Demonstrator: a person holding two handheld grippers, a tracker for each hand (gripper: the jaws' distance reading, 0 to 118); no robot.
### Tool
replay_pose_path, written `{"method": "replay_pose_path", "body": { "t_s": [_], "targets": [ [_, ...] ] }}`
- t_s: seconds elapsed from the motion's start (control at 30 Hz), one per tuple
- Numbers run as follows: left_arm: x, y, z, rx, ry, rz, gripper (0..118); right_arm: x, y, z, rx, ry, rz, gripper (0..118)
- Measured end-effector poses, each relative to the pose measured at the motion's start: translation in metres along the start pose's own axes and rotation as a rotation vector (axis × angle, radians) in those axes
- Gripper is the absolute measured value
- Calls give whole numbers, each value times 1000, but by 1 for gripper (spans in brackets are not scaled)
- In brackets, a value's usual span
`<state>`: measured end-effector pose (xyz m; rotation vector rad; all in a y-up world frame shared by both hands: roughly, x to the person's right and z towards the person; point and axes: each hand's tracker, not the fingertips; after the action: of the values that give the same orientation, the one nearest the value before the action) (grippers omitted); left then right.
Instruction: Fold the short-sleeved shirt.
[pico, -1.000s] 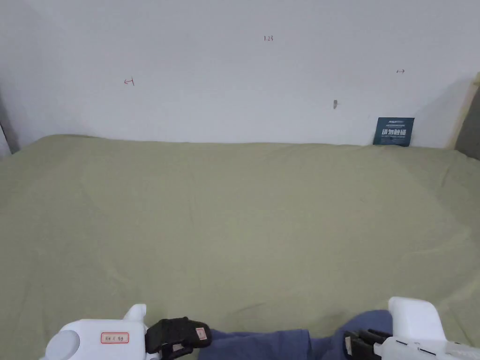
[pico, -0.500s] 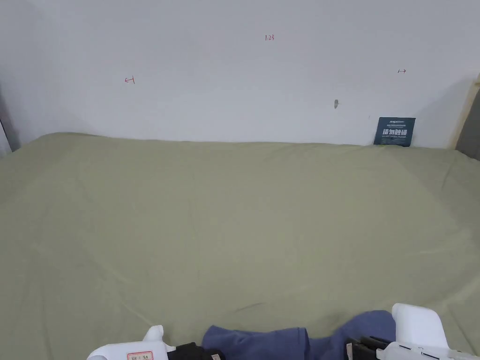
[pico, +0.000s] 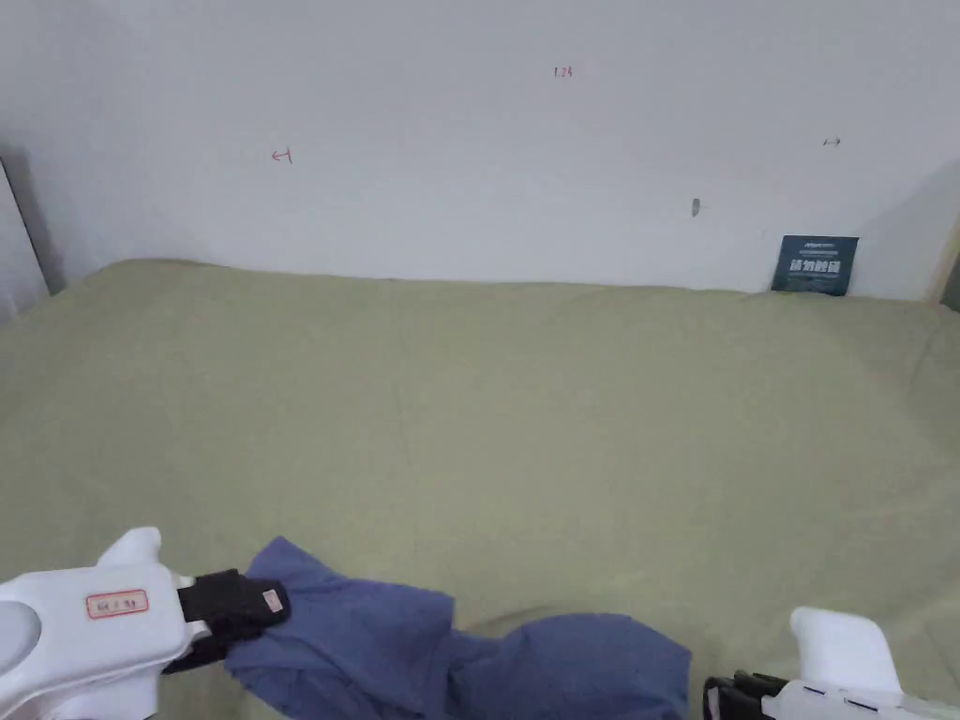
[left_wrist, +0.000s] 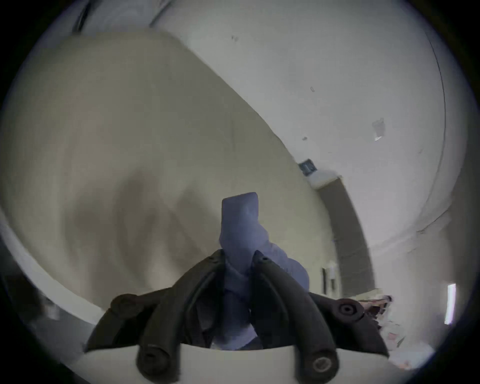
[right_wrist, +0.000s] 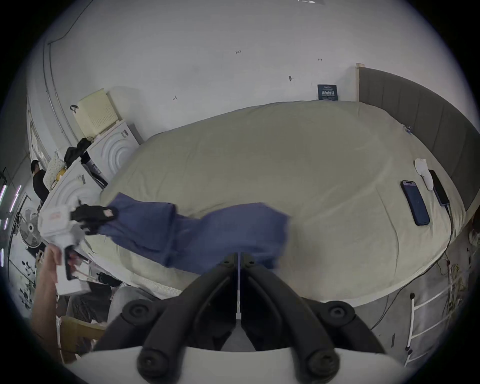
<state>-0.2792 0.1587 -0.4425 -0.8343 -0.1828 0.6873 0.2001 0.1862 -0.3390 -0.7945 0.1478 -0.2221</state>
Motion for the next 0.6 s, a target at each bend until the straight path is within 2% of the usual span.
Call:
{"method": "replay_pose_path", "body": {
  "t_s": [0.13, 0.2, 0.37, 0.5, 0.6],
  "targets": [
    [37, 5, 25, -5, 202, -205, 16, -4, 6, -5, -1, 4, 13, 4],
    [63, -1, 19, -32, 231, -260, 16, -5, 7, -6, -4, 4, 15, 4],
    [124, -30, -40, -139, 24, -284, 16, -3, 5, 1, -1, 3, 13, 4],
    [155, -63, -106, -328, -23, -299, 16, 3, -1, 9, 6, -17, 0, 4],
    [168, -87, -132, -398, -65, -357, 18, 9, -5, 12, 0, -20, -15, 4]
  ]
}}
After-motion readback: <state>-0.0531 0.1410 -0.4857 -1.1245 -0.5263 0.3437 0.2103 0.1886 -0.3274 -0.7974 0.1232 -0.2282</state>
